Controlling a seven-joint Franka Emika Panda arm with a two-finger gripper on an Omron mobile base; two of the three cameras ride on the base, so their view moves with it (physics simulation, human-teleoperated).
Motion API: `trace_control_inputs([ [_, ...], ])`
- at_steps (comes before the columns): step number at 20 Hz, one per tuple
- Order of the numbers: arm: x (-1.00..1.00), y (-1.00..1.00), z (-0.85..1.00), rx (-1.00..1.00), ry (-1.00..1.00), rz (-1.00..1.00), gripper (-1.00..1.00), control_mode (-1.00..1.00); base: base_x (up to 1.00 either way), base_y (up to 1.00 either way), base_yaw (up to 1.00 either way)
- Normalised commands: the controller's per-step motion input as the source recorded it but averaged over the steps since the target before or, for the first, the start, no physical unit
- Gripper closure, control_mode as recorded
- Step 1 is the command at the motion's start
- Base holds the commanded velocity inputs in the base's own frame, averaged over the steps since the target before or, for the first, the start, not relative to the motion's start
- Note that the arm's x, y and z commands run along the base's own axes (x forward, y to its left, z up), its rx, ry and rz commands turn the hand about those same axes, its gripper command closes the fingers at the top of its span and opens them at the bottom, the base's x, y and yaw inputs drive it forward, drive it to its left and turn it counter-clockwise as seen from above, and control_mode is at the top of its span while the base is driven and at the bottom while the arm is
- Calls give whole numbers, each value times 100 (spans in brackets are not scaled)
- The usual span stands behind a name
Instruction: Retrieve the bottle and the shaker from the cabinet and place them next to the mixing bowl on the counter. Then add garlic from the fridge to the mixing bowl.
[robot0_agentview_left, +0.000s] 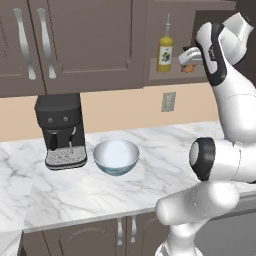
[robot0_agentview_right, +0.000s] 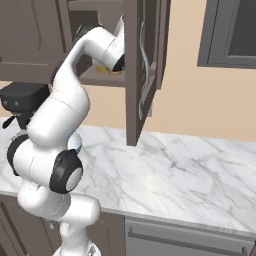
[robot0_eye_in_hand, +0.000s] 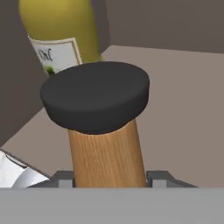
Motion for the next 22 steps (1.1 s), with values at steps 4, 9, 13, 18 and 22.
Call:
trace_control_inputs([
  [4,-100,64,-1,0,-12,1,100,-100,0,0,0],
  [9,-100,52,0,0,-7,0,100,-100,0,0,0],
  [13,-100,45,0,0,-4,0,100,-100,0,0,0],
  [18,-100,24,-6,0,-2,0,100,-100,0,0,0],
  [22,-61,15,-79,-4,0,0,100,-100,0,0,0],
])
